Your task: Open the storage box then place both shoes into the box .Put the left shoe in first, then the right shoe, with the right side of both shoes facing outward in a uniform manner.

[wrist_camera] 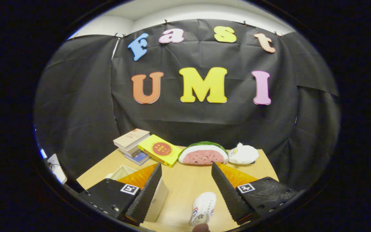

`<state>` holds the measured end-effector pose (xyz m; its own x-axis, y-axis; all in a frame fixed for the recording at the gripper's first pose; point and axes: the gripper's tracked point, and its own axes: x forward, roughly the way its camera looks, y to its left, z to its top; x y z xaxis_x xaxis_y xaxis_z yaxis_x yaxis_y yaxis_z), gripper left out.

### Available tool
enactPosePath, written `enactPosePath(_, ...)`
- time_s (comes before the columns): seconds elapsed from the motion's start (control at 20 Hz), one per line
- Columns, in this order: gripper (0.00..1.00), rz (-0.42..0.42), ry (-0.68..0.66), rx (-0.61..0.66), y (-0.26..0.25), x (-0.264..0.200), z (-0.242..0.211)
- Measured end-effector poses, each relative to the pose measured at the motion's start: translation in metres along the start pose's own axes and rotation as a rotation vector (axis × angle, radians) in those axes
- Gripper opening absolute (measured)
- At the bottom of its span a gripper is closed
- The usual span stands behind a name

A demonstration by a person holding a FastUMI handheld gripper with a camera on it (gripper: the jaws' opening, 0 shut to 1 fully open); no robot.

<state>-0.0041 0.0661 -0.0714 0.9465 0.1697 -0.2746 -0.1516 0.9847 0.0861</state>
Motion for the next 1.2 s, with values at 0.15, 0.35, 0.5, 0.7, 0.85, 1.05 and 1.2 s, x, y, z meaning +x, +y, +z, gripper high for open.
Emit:
enactPosePath(0.15,0.94,-0.002,0.062,0.018,-0.035,-0.001,-0.031)
enactPosePath(0.35,0.94,0.004,0.200,0.069,-0.066,0.007,-0.099)
enactPosePath(0.5,0.94,0.014,0.318,0.134,-0.080,0.016,-0.156)
enactPosePath(0.7,0.94,0.014,0.447,0.142,-0.092,0.030,-0.212)
enactPosePath(0.85,0.95,0.016,0.518,0.153,-0.099,0.044,-0.236)
enactPosePath(1.05,0.94,0.015,0.609,0.163,-0.104,0.061,-0.264)
enactPosePath(1.2,0.94,0.020,0.693,0.181,-0.103,0.064,-0.284)
